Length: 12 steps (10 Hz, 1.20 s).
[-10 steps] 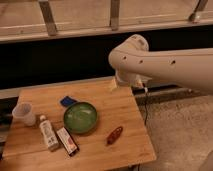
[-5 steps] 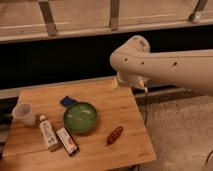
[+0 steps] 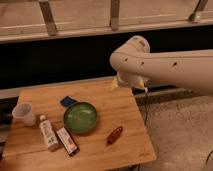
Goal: Drag the pepper across the table
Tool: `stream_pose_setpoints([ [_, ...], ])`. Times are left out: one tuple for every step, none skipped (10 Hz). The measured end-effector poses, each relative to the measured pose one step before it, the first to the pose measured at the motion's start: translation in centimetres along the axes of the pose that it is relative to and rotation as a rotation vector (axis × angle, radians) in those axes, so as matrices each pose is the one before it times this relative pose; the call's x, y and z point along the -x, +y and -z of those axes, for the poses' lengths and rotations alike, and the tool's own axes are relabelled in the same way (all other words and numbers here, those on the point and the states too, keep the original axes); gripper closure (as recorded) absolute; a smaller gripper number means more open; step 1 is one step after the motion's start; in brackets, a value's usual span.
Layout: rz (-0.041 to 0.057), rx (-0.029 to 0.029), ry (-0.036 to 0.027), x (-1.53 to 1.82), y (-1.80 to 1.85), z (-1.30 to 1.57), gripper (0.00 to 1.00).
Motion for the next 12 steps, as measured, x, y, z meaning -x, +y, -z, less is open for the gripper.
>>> stream_pose_setpoints([
  [0.00007, 0.00000, 0.00005, 0.000, 0.001, -0.004, 0.20],
  [-0.00024, 0.00001, 0.00030, -0.001, -0.001, -0.001, 0.20],
  [-0.00248, -0.00273, 0.00329, -0.021, -0.060, -0.056, 0.20],
  [-0.00893, -0.01604, 0.02466, -0.291, 0.065, -0.373, 0.20],
  [-0.00990, -0.01576, 0.02956, -0.420, 0.330, -0.760, 0.20],
  [-0.00979, -0.01480, 0.02593, -0.446, 0.398, -0.969, 0.20],
  [-0.02436, -0.01712, 0.03512, -0.712, 0.258, -1.697, 0.20],
  [-0.03753, -0.01731, 0.05008, -1.067, 0.301, -2.414, 0.20],
  [-0.02830, -0.00640, 0.03289, -0.652, 0.253, -1.594, 0.20],
  [-0.04312, -0.00608, 0.05333, -1.085, 0.325, -2.077, 0.20],
  [-0.03394, 0.00362, 0.04425, -0.948, 0.240, -1.441, 0.20],
  [-0.02499, 0.01003, 0.03420, -0.934, 0.216, -0.983, 0.20],
])
